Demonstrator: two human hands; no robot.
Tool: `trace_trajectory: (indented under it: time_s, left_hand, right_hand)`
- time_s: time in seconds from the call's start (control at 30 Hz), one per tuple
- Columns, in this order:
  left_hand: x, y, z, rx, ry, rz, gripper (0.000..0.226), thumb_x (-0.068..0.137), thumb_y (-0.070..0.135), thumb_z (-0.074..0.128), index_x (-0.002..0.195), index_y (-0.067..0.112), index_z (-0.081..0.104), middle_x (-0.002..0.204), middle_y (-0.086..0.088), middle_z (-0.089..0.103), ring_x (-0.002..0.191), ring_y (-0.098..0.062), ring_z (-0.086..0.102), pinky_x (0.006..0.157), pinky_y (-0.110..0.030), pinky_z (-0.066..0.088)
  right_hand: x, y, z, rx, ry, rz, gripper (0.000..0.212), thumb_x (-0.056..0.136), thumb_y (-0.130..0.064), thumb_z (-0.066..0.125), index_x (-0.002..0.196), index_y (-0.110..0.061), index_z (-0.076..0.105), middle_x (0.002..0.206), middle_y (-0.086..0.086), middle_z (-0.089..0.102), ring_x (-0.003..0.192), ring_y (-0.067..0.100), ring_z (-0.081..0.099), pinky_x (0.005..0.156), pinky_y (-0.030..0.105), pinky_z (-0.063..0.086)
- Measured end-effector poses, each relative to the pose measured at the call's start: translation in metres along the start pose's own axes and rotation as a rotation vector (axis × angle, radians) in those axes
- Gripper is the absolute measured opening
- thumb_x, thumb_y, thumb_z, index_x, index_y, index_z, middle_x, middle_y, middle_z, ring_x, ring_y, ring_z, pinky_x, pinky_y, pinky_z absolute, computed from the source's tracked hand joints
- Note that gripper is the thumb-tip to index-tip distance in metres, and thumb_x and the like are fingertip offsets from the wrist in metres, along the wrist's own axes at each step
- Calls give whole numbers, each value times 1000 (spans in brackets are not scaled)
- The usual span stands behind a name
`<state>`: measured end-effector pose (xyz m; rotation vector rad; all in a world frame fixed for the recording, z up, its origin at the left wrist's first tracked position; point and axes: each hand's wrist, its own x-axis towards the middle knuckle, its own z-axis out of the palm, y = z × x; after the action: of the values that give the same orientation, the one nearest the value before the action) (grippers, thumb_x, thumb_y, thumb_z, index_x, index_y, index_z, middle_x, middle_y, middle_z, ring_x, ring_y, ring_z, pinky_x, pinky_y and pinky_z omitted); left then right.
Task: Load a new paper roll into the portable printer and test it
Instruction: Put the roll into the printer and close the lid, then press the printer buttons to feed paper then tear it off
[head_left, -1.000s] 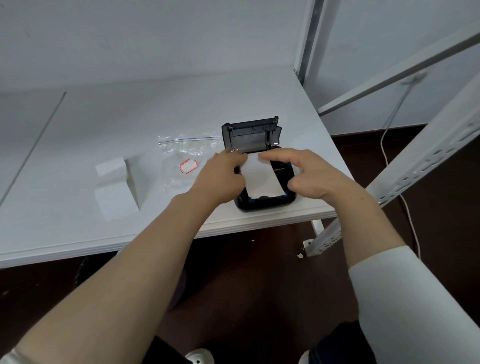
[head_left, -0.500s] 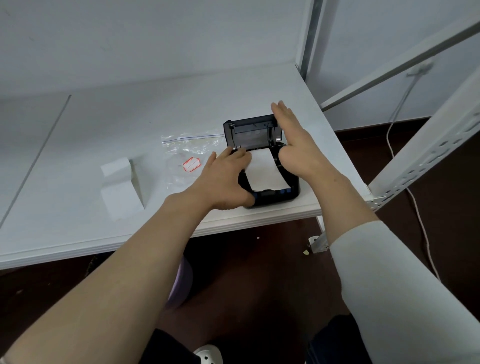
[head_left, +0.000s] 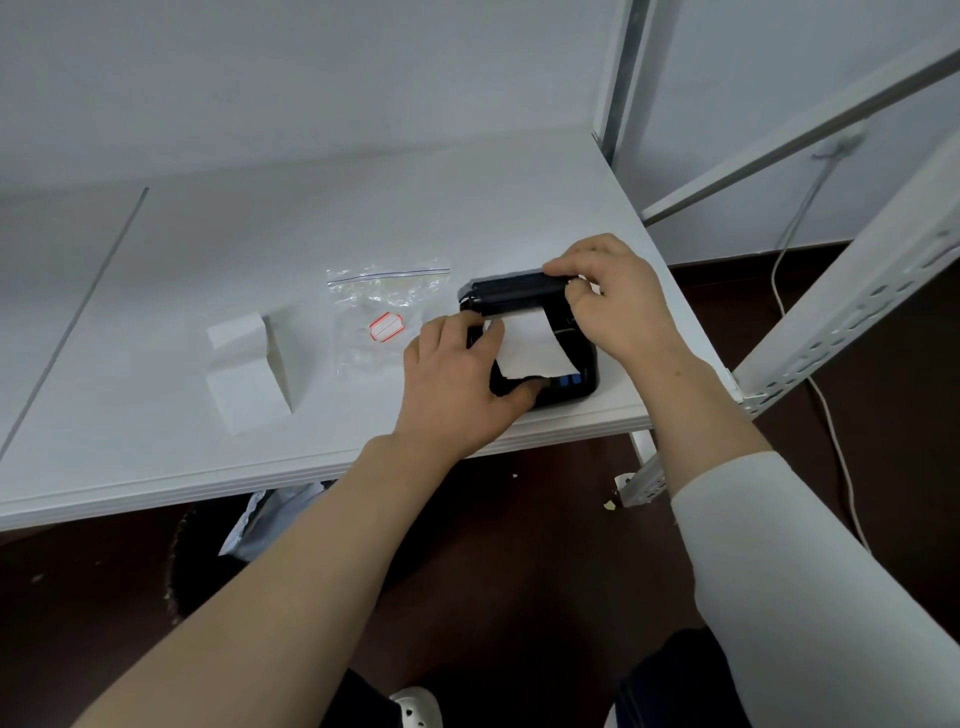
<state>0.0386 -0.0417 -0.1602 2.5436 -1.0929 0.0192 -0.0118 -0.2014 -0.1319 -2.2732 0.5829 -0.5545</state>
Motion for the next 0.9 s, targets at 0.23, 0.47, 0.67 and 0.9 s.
trace_trajectory:
  time_s: [0.23,0.47,0.67,0.9]
  left_hand:
    - [-20,-5,-7,-370,218,-50,47,71,16,44,111,8,68,114,-9,65,107,-26,55,91,-14,34]
    - [26,-3,-12,-1067,127,-695,16,80,16,52,64,15,48,67,-6,40,67,-23,34,67,-33,34]
    - [30,-1,-3,-1183,56,-763,23,85,13,63,63,13,58,87,-11,56,81,-22,50,85,-36,48]
    - [32,-6,5,-1175,56,-791,23,80,25,68,67,15,52,88,-6,47,79,-22,42,77,-36,39]
  right_hand:
    - [-9,-1,-4,-48,3,13,32,83,4,47,95,-8,74,110,8,67,105,21,60,95,26,44]
    - [-9,7,5,114,54,111,30,91,-7,53,118,-12,64,107,6,68,106,19,60,100,25,43]
    - [-10,10,12,433,115,361,29,86,-5,60,115,-8,64,95,-1,60,93,14,57,87,22,49]
    - [-14,15,6,904,24,678,30,86,-7,63,114,3,60,91,7,66,84,17,64,77,24,55]
